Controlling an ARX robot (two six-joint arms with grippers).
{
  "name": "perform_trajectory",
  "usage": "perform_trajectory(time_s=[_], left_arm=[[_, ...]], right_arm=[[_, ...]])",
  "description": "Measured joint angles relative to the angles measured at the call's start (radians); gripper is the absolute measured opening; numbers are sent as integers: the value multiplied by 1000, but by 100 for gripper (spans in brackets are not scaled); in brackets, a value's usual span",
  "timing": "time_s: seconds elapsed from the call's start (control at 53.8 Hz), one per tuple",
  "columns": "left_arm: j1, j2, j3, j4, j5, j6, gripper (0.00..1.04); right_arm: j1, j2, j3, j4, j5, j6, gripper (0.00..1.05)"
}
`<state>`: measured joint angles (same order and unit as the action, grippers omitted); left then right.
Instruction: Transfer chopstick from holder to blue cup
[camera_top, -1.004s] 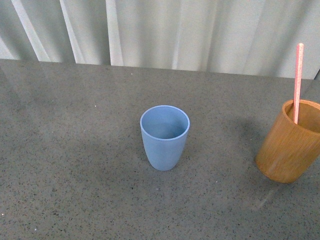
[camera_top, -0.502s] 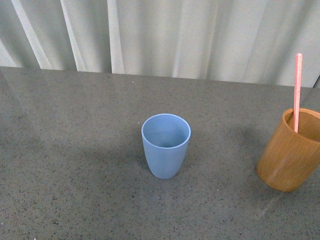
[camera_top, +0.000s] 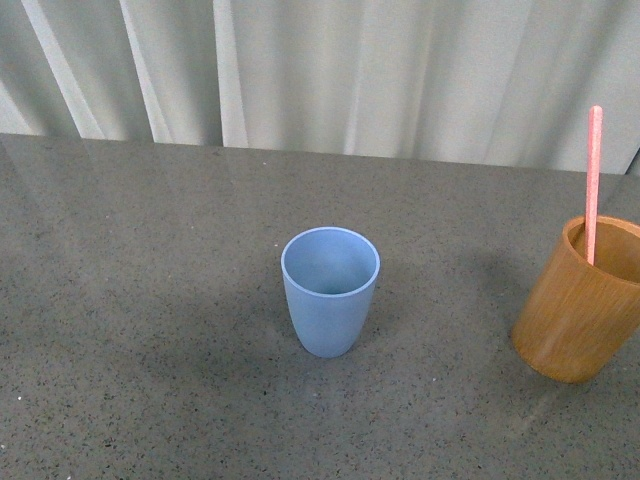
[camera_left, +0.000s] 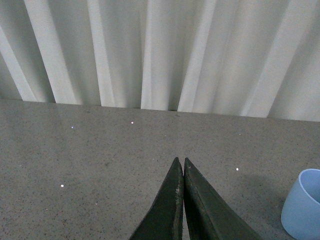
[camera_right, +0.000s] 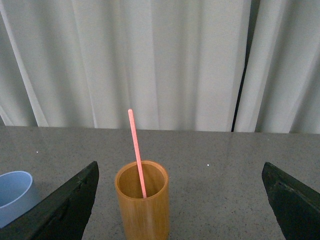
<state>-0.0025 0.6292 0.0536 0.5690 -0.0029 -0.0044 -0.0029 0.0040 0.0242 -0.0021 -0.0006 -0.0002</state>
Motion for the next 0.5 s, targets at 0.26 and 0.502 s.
perform_trajectory(time_s=[0.26,0.502], left_arm=[[1,-95,-35,-43,0,0,4],[1,-220,-35,-160,1,0,4]], right_arm=[[0,0,0,0,0,0,95],[0,0,0,0,0,0,95]])
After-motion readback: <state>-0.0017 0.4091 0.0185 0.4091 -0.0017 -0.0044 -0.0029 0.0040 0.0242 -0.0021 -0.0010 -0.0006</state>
